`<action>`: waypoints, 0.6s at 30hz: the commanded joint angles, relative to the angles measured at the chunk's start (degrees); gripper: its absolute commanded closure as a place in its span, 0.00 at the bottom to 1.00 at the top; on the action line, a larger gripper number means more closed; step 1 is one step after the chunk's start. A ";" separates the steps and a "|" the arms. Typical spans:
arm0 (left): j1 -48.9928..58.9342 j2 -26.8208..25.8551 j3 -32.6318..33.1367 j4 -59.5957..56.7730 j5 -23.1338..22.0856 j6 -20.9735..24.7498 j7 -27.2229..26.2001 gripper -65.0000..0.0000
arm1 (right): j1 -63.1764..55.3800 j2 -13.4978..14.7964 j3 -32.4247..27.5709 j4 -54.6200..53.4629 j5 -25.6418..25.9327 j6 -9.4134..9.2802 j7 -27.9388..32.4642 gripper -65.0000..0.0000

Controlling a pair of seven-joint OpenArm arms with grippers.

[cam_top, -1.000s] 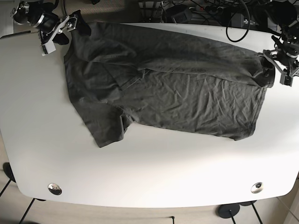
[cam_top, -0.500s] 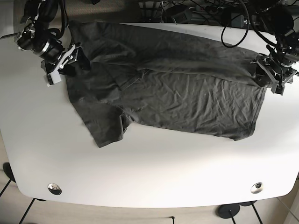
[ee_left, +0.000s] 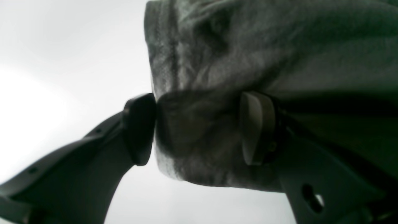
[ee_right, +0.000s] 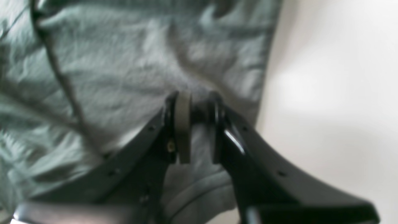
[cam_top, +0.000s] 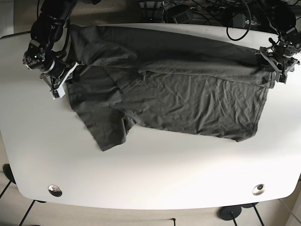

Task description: Fold the T-shirt properly

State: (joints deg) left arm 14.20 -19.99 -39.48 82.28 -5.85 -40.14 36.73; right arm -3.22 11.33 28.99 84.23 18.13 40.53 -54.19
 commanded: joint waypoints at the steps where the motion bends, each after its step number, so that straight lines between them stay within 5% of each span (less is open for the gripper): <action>1: -0.26 -1.07 -0.38 0.14 0.44 0.14 0.15 0.40 | 3.00 2.69 -2.31 -4.89 -3.41 -0.53 0.96 0.84; 11: 2.73 4.38 -4.25 9.10 0.35 0.14 2.70 0.40 | 25.77 11.13 -16.38 -31.17 -4.37 -0.53 13.10 0.84; 18: 2.38 8.96 -6.10 24.23 0.35 0.14 3.84 0.40 | 26.12 8.32 -16.20 -22.03 -4.11 -0.53 12.04 0.84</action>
State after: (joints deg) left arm 16.64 -10.02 -45.23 105.32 -5.13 -40.21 41.15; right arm 21.37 19.27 12.75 61.19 13.15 39.81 -43.33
